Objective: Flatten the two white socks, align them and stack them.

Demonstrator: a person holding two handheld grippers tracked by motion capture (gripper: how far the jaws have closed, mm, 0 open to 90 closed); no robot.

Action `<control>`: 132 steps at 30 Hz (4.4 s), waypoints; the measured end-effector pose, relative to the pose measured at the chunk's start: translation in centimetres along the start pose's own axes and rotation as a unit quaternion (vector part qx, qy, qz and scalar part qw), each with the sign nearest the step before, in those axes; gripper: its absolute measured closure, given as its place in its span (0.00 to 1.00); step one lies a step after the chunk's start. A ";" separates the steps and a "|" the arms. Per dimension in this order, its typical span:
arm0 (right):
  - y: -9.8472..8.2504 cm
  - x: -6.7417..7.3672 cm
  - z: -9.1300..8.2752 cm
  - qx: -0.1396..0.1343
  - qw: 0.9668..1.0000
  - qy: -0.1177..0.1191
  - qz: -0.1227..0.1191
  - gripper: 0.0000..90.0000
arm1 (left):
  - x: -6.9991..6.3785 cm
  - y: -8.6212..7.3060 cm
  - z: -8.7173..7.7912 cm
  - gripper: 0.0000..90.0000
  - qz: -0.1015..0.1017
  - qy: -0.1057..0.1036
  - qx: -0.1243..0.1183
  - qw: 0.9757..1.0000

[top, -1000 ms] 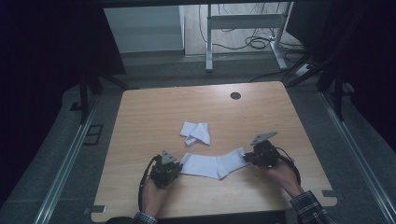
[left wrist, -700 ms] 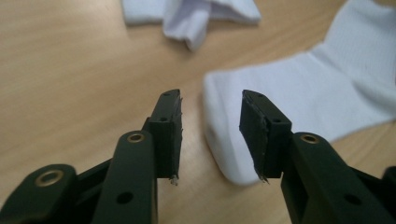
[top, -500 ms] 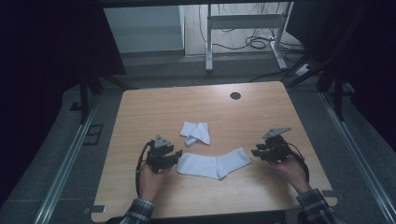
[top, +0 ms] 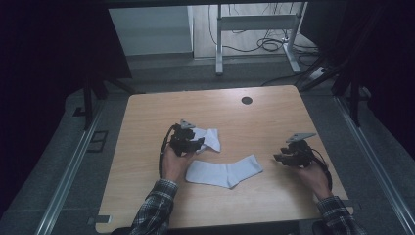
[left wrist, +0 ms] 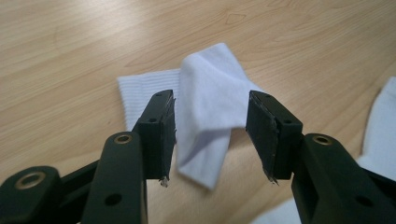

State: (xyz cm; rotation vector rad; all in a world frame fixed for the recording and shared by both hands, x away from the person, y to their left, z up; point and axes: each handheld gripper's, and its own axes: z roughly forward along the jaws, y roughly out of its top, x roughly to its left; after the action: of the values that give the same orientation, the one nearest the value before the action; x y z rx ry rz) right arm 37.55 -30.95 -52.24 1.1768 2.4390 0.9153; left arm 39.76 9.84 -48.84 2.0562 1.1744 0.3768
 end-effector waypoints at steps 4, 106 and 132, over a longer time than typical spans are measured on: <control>-0.3 -0.4 0.0 -0.002 1.000 -0.005 -0.002 0.56 | 0.1 0.2 1.7 0.58 -0.008 -0.004 0.014 1.000; -0.1 -0.1 0.6 -0.001 1.000 -0.001 -0.006 0.52 | 3.8 -2.3 -2.5 0.51 0.007 0.066 0.037 0.997; 7.4 3.5 4.3 -0.040 0.997 0.068 0.015 0.78 | 7.6 -5.2 -0.6 0.63 -0.068 0.068 -0.008 0.995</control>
State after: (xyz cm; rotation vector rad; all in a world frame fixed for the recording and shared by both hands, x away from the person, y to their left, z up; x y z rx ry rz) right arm 41.90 -22.96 -50.61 1.1630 2.4697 1.1252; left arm 40.31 18.15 -52.91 1.9494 1.3801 0.4654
